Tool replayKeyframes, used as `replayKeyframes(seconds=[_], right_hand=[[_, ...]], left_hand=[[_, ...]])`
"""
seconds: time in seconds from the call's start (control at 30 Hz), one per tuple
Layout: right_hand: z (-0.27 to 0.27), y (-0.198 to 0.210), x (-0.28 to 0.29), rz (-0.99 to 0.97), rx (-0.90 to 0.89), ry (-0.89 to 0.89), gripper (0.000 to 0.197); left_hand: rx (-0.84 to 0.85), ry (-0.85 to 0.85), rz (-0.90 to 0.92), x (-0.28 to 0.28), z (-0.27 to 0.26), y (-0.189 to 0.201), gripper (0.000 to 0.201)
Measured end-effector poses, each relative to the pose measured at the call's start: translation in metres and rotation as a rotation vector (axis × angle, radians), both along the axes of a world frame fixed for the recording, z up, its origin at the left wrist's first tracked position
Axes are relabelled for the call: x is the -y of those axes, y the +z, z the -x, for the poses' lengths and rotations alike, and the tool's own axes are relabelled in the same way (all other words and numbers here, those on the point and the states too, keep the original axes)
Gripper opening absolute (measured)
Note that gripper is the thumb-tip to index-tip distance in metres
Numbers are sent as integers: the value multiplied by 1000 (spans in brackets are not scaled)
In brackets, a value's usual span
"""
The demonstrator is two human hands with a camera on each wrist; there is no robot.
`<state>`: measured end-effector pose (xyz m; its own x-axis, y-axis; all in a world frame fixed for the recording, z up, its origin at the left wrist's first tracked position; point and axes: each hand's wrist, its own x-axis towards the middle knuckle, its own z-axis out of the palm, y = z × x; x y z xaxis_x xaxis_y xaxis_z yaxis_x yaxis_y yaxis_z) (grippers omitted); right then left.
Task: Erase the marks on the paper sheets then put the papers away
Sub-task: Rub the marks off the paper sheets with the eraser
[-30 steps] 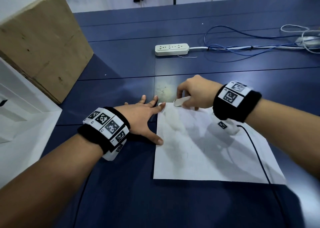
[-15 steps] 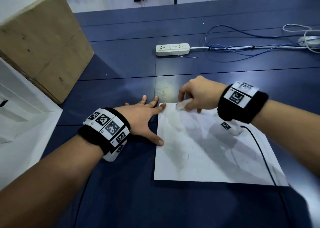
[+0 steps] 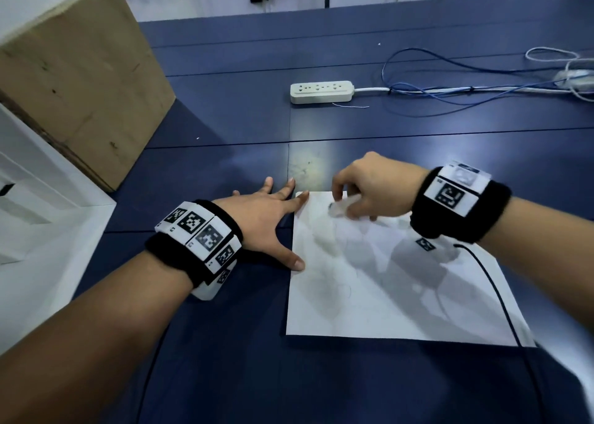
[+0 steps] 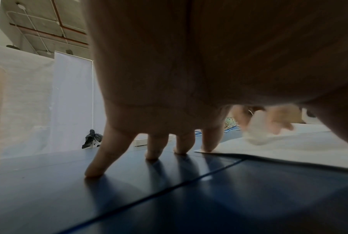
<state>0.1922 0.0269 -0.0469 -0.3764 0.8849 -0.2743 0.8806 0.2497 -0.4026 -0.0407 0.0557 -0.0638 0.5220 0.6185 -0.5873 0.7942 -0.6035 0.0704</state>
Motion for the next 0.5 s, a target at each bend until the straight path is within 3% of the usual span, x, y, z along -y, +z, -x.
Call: replayKeyframes(seconds=[0.13,0.33,0.4,0.5], right_hand=[[12,10,26,249,38,205,15],[2,5,-12,-39,33,-67,9],[1,4,-8,-29,13,-46,9],[8,11,21,173,-2,121,13]], left_hand=[[-4,-3,0,-1,0,0,136],[5,-1,6,0,0,0,136],[3,0,1,1,0,1,135],[-6,2,-5,2,-2,3,134]])
